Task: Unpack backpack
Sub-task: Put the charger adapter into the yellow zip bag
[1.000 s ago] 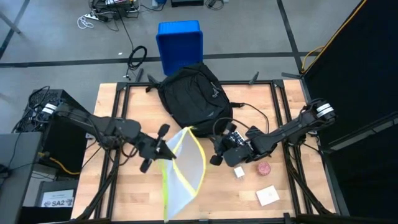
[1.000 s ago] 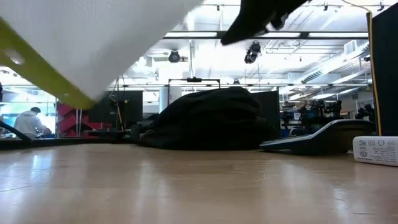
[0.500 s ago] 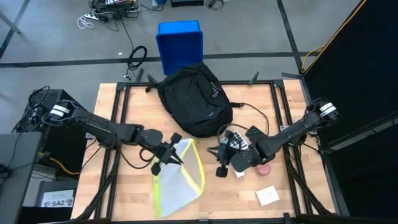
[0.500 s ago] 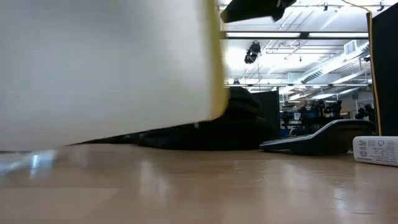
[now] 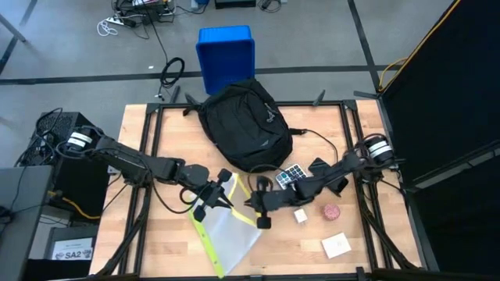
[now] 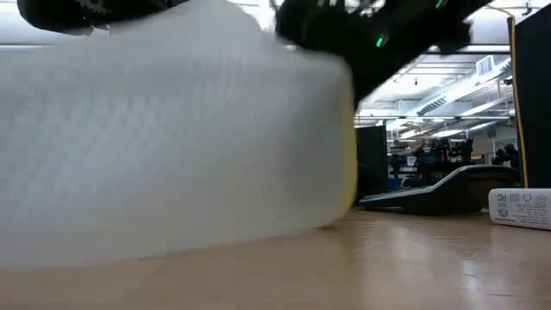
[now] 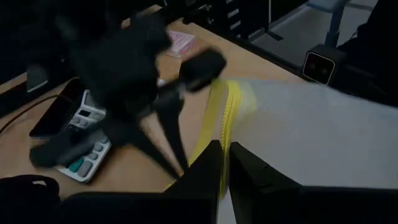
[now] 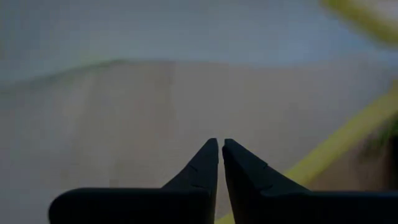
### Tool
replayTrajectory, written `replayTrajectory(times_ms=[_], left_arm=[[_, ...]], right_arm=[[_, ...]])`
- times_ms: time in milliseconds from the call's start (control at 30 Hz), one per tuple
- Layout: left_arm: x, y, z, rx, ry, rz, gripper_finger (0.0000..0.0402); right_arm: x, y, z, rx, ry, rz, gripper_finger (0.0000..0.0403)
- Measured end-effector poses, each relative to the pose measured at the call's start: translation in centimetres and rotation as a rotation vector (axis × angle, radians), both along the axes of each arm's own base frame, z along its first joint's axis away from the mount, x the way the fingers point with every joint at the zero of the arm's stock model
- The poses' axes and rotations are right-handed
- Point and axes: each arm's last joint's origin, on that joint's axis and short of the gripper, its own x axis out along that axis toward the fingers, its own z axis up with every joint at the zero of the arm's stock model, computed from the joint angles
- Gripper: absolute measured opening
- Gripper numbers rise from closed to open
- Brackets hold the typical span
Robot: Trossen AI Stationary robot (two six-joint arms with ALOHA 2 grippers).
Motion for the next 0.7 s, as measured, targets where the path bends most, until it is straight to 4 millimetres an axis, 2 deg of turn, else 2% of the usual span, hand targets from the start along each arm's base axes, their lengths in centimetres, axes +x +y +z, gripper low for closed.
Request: replayTrajectory(times_ms=[167, 333, 500, 700], left_arm=[[0.0, -0.1, 0.2, -0.011, 0.001, -0.023, 0.0000], [0.2, -0.2, 0.8, -0.024, -0.016, -0.046, 0.0000], [0.3, -0.2, 0.9, -0.021, -0.012, -0.041, 0.0000], [0.1, 0.0, 0.7, 0.003, 0.019, 0.000, 0.0000]], right_arm=[[1.0, -2.5, -1.9, 0.027, 0.040, -0.076, 0.0004], [1.8, -4.7, -3.4, 0.128, 0.073, -0.066, 0.0005], [1.4, -5.9, -4.2, 0.123, 0.146, -0.194, 0.0001], [0.5, -6.5, -3.9, 0.042, 0.188, -0.372, 0.0001]])
